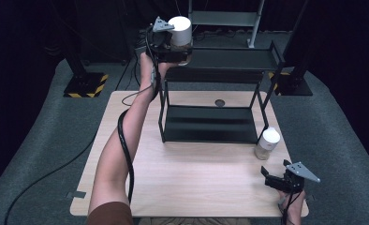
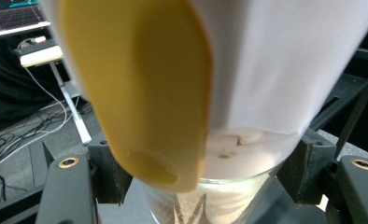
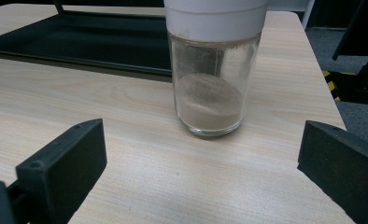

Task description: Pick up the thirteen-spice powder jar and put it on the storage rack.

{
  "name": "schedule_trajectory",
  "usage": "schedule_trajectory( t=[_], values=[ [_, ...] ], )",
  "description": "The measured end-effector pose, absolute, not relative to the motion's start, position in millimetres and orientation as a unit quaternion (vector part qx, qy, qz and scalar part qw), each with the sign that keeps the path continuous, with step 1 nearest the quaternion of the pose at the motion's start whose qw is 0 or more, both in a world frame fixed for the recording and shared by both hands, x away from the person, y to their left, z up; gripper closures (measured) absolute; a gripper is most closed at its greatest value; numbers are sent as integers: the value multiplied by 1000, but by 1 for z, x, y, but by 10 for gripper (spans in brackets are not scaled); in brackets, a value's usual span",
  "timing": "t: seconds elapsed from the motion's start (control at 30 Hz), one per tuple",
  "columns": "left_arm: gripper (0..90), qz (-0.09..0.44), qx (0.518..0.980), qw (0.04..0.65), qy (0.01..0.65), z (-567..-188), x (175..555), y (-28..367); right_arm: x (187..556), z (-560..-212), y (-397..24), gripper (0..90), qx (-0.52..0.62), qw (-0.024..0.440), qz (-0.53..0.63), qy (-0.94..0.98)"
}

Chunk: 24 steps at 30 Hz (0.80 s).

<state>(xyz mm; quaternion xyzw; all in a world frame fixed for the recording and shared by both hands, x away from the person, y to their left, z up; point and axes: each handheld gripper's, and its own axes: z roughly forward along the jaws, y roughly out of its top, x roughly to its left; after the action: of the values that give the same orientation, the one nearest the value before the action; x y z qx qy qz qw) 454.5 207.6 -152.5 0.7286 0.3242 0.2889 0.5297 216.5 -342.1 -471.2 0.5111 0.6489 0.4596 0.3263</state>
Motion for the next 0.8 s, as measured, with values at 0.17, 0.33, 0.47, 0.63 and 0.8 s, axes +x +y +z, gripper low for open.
schedule_trajectory(
  t=[0.17, 0.33, 0.47, 0.63, 0.8],
  values=[
    [301, 286, 735, 514, 338, -147, 467, 201, 216, -472, -342, 1, 511, 328, 460, 647],
    [301, 279, 740, 500, 353, -144, 477, 198, 216, -472, -342, 2, 511, 327, 460, 648],
    [301, 261, 741, 496, 369, -144, 488, 199, 216, -472, -342, 2, 510, 328, 461, 648],
    [301, 241, 747, 488, 383, -142, 498, 201, 215, -472, -342, 2, 511, 329, 461, 647],
    [301, 233, 747, 490, 385, -143, 502, 205, 216, -472, -342, 4, 510, 328, 461, 647]
  ],
)
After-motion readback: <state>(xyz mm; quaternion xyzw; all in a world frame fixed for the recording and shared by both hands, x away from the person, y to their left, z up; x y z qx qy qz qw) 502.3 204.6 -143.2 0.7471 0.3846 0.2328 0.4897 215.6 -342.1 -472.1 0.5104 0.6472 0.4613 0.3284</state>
